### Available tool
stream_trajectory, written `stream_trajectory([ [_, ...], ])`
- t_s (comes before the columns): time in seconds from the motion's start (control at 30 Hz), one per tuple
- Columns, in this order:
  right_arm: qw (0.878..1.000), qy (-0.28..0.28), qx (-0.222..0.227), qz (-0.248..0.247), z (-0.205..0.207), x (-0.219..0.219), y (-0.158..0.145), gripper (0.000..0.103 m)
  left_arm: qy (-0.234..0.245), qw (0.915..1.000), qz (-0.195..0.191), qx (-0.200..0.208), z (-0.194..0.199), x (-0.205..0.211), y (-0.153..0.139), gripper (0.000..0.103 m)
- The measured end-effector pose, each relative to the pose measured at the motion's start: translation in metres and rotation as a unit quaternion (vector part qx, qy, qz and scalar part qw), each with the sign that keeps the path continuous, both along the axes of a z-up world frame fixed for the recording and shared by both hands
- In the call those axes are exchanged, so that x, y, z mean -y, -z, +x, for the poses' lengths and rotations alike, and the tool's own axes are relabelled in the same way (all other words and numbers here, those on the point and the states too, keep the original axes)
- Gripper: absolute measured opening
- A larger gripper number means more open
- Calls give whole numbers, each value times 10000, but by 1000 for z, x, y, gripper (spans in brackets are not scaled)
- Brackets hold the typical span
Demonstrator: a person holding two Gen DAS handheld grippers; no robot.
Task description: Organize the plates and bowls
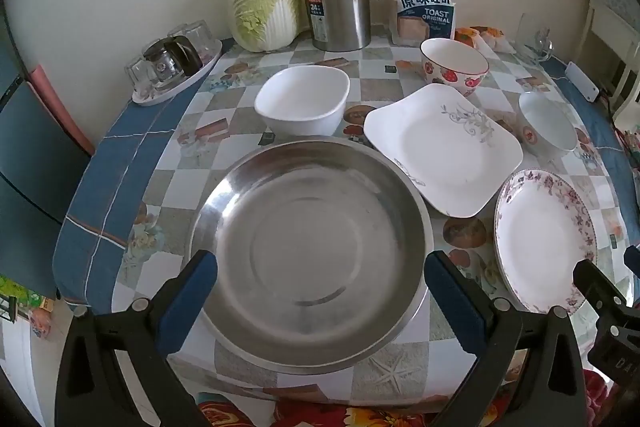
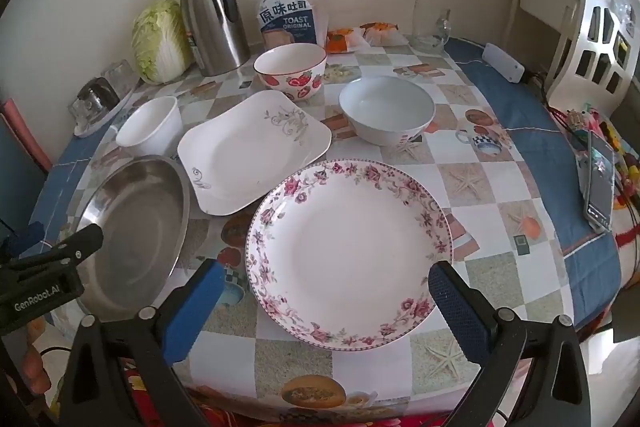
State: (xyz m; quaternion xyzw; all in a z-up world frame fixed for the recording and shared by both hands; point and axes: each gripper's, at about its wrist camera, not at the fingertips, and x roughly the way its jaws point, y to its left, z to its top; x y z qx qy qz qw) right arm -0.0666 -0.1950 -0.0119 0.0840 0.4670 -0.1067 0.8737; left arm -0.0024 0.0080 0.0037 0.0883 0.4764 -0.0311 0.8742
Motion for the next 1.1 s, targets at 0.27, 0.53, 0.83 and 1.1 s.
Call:
stream_trajectory([
  [0.27,10000,3,21,8,-1,1,1,103,-15,10000,51,44,-1,2,0,103],
  [0.53,9999,69,70,72,-2,5,1,103,-45,9999,96,28,0,2,0,103],
  [0.83,9997,120,96,163,-3,9,2,103,-60,9999,152,-21,1,3,2,103],
  [1.1,9993,204,117,297,-4,13,2,103,-77,9997,219,-58,2,4,4,103],
])
